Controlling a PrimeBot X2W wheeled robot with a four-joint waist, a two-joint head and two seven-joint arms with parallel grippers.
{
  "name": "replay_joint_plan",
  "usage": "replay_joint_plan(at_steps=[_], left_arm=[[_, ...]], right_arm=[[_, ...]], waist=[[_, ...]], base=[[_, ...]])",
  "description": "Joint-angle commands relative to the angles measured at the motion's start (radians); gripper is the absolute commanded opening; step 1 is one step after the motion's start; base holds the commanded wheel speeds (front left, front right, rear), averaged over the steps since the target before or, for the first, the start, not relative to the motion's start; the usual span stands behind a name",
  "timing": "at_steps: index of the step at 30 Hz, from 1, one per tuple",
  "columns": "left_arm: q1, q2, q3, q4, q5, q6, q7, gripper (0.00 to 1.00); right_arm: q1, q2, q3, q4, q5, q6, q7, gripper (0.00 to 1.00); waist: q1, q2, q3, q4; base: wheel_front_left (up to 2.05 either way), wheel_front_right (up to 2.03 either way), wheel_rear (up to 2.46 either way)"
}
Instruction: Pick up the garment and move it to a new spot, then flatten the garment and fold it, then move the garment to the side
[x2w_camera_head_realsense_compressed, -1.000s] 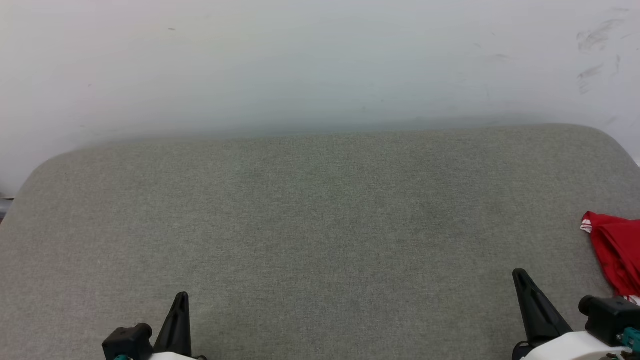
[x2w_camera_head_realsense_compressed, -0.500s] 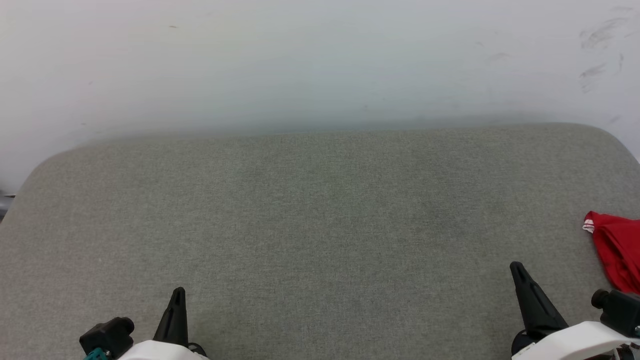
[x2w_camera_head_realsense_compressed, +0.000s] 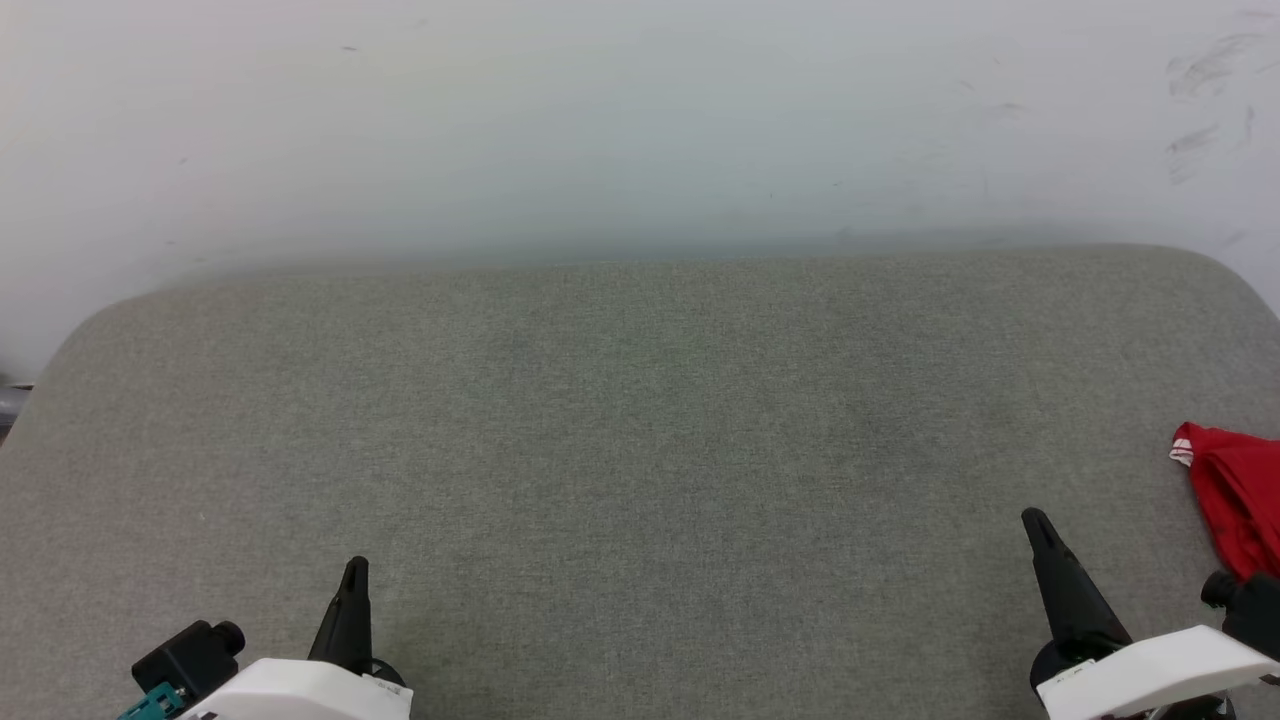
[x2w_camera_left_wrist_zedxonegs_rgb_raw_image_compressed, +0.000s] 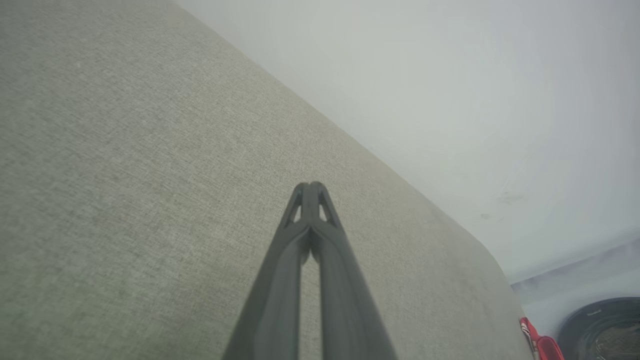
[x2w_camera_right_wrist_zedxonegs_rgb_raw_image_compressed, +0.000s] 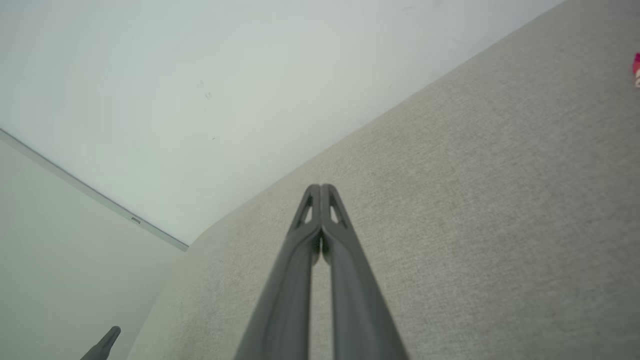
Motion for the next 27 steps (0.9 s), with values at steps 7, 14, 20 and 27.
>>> replay_joint_plan(at_steps=[7,14,20,27], left_arm=[[-0.038,-0.001,0.016,-0.003,-0.102,-0.012,0.027,0.00],[-0.052,-0.006,0.027,0.002,-0.187,-0.021,0.049,0.00],[-0.062,-0.009,0.036,0.006,-0.255,-0.029,0.068,0.00],[-0.076,-0.014,0.048,0.012,-0.351,-0.039,0.094,0.00]], right_arm=[[-0.044,-0.010,-0.003,0.019,0.112,0.000,-0.001,0.00],[-0.061,-0.011,-0.005,0.043,0.201,0.000,0.000,0.00],[-0.076,-0.012,-0.007,0.064,0.274,0.000,0.002,0.00],[-0.095,-0.012,-0.012,0.091,0.375,0.000,0.005,0.00]], waist=[[-0.0001,0.0000,0.002,0.002],[-0.0001,0.0000,0.005,0.004],[-0.0001,0.0000,0.007,0.006],[-0.0001,0.0000,0.009,0.009]], base=[[0.00,0.00,0.00],[0.00,0.00,0.00],[0.00,0.00,0.00],[0.00,0.00,0.00]])
